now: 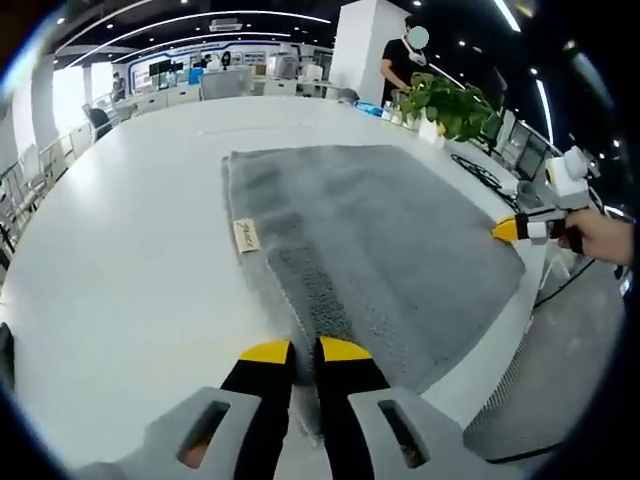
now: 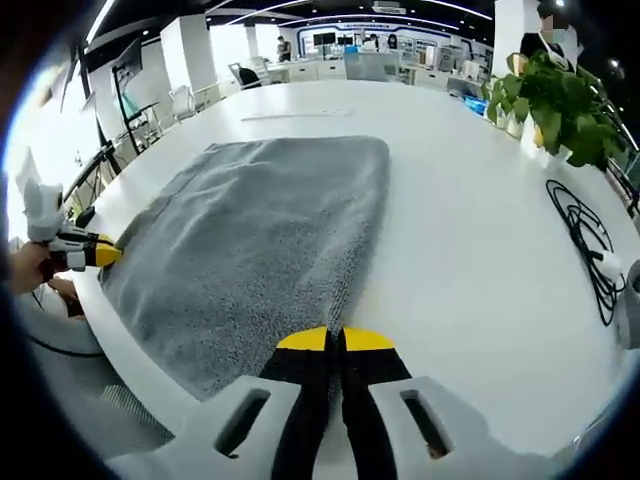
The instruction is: Fold the towel on the table until its edges align and the towel forms a compact rectangular stack.
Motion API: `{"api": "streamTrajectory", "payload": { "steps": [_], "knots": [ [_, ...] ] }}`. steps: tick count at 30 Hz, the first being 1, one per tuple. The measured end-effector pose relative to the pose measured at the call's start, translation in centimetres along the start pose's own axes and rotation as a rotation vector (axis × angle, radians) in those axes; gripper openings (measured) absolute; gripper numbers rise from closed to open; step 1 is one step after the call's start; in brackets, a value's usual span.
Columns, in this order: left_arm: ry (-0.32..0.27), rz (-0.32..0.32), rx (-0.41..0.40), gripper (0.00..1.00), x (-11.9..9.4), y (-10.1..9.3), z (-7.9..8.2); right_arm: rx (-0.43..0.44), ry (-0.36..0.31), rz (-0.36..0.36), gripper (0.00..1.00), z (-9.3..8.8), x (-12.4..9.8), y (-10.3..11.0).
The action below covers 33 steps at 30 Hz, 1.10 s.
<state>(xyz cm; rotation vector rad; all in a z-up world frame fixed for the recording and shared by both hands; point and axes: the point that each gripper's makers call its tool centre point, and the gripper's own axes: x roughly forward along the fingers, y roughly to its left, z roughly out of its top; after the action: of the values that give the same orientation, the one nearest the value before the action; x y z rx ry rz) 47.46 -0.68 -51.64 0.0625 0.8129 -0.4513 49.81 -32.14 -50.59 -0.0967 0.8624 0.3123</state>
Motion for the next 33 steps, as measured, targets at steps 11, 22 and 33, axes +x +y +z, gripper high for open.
{"api": "streamTrajectory", "payload": {
  "steps": [11, 22, 33],
  "knots": [
    [-0.014, 0.016, 0.007, 0.08, -0.3, -0.3, -0.2, 0.016, 0.002, 0.002, 0.05, -0.3, -0.1, -0.1],
    [-0.074, 0.017, 0.043, 0.16, -0.8, -0.2, 0.6, 0.057, 0.067, 0.022, 0.21, -2.5, -1.4, 0.1],
    [-0.132, 0.046, 0.083, 0.22, -1.1, -0.2, 2.3, 0.130, 0.090, 0.037, 0.11, -3.9, -1.7, 1.4]
  ]
}}
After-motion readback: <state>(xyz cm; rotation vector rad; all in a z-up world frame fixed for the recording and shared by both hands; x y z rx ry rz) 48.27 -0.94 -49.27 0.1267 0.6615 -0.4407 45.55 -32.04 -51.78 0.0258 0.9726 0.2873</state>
